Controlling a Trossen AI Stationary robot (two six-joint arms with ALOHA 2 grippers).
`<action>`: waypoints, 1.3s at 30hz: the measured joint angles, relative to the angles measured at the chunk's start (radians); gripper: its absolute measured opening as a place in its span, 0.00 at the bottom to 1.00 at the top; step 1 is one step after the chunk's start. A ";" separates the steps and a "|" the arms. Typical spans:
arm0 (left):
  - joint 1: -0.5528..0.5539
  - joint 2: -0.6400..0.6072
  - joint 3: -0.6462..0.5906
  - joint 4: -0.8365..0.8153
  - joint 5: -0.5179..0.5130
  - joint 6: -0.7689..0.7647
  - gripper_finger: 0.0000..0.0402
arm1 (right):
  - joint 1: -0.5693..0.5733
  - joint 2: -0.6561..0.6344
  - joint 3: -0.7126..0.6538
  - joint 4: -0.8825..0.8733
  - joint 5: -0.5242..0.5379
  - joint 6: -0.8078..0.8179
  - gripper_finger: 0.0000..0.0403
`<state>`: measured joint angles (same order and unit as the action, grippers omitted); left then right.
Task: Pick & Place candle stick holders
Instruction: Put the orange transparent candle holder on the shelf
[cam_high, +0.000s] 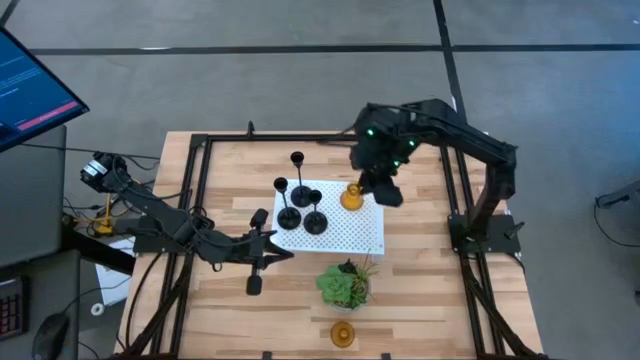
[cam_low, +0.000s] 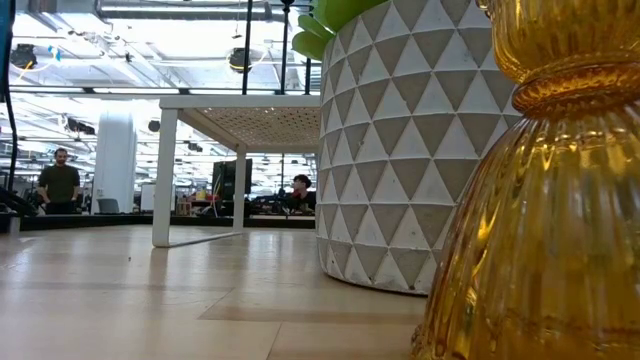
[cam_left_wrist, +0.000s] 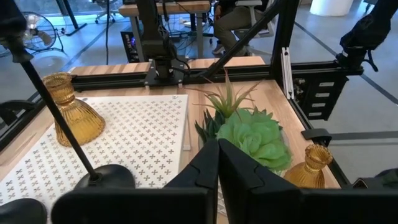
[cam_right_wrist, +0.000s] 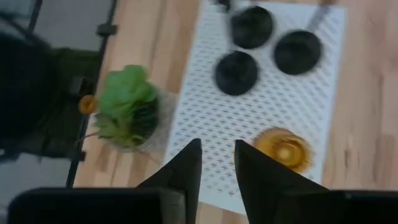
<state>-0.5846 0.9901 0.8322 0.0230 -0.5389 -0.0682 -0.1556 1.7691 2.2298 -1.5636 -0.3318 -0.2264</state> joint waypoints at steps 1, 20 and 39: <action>0.000 0.000 0.000 -0.002 0.009 0.000 0.02 | 0.019 -0.008 0.000 0.001 0.000 -0.007 0.20; -0.006 0.000 -0.083 -0.003 0.145 0.000 0.02 | 0.493 -0.344 -0.488 0.338 0.317 0.250 0.02; -0.006 0.000 -0.084 0.002 0.145 0.000 0.02 | 0.812 -0.509 -1.040 0.957 0.698 0.415 0.00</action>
<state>-0.5911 0.9901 0.7486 0.0246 -0.3943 -0.0685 0.6562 1.2597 1.1899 -0.6063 0.3666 0.1883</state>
